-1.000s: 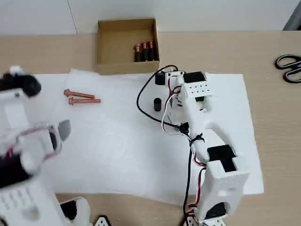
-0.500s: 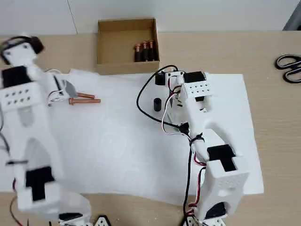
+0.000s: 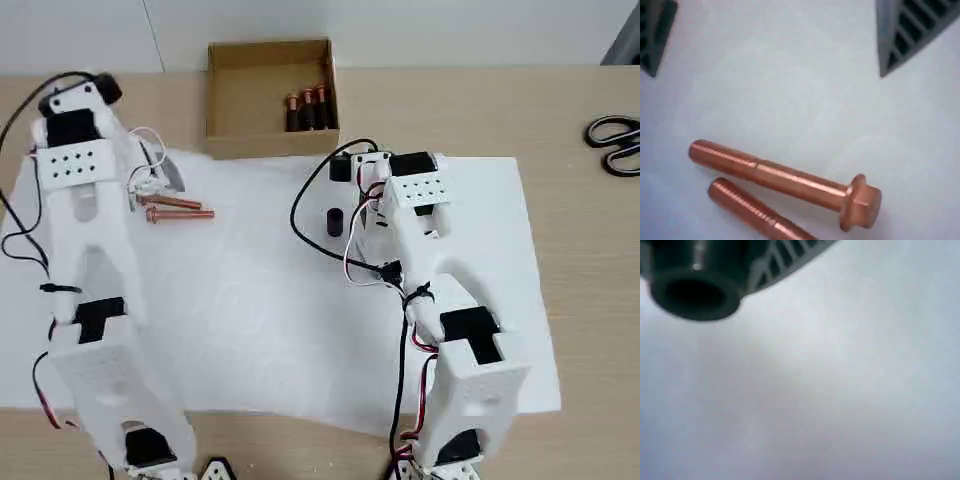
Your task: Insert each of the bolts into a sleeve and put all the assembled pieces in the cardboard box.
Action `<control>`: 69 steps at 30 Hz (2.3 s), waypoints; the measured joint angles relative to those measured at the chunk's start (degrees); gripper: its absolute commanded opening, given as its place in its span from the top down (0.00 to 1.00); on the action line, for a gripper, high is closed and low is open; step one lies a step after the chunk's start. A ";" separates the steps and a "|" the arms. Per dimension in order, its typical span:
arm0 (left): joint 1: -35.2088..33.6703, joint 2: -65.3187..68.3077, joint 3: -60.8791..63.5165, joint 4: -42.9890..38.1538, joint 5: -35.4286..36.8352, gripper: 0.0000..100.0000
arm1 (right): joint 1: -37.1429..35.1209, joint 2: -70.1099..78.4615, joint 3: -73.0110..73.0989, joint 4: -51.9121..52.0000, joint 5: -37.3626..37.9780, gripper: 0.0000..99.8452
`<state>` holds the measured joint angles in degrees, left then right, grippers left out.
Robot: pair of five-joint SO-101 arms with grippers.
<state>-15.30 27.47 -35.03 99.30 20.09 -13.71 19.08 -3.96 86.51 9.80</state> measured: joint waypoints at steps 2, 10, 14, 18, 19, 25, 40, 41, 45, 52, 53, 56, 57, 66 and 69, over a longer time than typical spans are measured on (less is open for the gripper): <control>1.76 0.00 0.00 0.00 0.09 0.73 | 0.00 0.00 0.00 0.00 0.00 0.99; 4.84 3.69 -0.09 -3.78 21.71 0.73 | 0.00 0.00 0.00 0.00 0.00 0.99; 4.66 10.20 -1.93 -3.78 33.67 0.73 | -0.18 0.00 0.00 0.00 0.00 0.99; 4.57 17.14 -6.24 -3.78 38.33 0.73 | 0.00 0.00 0.00 0.00 0.00 0.99; 4.40 18.64 -7.38 -3.78 38.77 0.73 | -0.09 0.00 0.00 0.00 0.00 0.99; 4.22 24.09 -13.36 -3.78 39.30 0.73 | 0.00 0.00 0.00 0.00 0.00 0.99; 4.48 28.04 -17.05 -4.31 39.56 0.92 | -0.09 0.00 0.00 0.00 0.00 0.99; 4.48 28.04 -17.05 -4.31 39.56 0.94 | -0.09 0.00 0.00 0.00 0.00 0.99; 4.66 28.04 -17.67 -4.31 39.56 0.99 | -0.09 0.00 0.00 0.00 0.00 0.99; 4.48 28.13 -17.41 -4.31 37.19 0.99 | -0.09 0.00 0.00 0.00 0.00 0.99; 4.48 28.13 -18.02 -3.78 35.87 0.99 | -0.09 0.00 0.00 0.00 0.00 0.99; 4.57 28.75 -20.66 -1.05 32.35 0.99 | -0.09 0.00 0.00 0.00 0.00 0.99; 4.57 28.84 -20.92 -0.62 30.68 0.99 | -0.09 0.00 0.00 0.00 0.00 0.99; 5.98 26.99 -19.69 0.09 15.21 0.99 | -0.09 0.00 0.00 0.00 0.00 0.99; 7.21 23.65 -18.29 0.09 8.00 0.99 | -0.09 0.00 0.00 0.00 0.00 0.99</control>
<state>-8.09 51.12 -53.32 99.38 28.09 -13.80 19.08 -3.96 86.51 9.80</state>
